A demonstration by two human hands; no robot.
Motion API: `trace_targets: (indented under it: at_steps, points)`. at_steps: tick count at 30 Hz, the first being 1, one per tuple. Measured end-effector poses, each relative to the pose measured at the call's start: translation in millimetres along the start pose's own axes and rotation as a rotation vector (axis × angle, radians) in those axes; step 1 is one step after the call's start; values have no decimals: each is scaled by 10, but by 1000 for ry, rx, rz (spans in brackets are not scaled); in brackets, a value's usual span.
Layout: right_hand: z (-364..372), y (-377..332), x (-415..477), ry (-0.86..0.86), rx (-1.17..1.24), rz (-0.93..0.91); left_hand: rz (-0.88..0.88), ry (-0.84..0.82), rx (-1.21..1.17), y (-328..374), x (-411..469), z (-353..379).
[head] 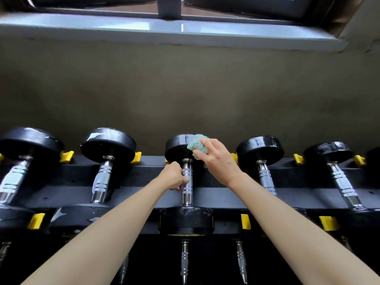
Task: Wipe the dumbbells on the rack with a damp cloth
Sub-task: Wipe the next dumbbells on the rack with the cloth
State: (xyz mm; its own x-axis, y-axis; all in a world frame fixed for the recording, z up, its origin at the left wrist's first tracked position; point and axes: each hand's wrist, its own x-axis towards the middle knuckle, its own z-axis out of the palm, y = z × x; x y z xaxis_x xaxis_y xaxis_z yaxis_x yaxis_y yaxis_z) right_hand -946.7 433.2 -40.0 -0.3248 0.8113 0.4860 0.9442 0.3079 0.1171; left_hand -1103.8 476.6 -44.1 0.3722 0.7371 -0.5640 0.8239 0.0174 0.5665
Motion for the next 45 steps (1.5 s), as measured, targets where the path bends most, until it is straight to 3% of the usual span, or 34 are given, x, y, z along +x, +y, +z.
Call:
trace_targets:
  at_steps: [6,11,15,17,19,22,25,28,34,39,42,45]
  points:
    - [23,47,-160,-31,6,187,-11,8,42,36,-13,-3]
    - [9,166,-332,-501,178,615,-19,15,71,52,-7,8]
    - [-113,165,-288,-290,625,1140,-31,17,40,60,-6,12]
    - [-184,168,-226,-119,1033,1430,-39,20,36,55,-35,15]
    - [-321,166,-185,-12,1441,1575,-59,-2,39,46,-76,6]
    - [-558,139,-175,-28,1884,1496,-93,61,17,86,-146,-73]
    - [-692,83,-121,-21,2205,1352,-68,176,-380,244,-287,-269]
    - [-740,-14,5,1,2393,1292,46,97,-603,455,-595,-500]
    - [-795,-305,252,-114,2146,1114,276,302,-394,617,-1000,-703]
    - [-883,-646,417,-65,2172,1072,340,472,-99,368,-1177,-835]
    - [-923,-838,492,-46,2200,1113,314,468,-351,169,-1260,-1030]
    - [-961,-1024,545,1,2295,1168,260,349,-718,-8,-1402,-1206]
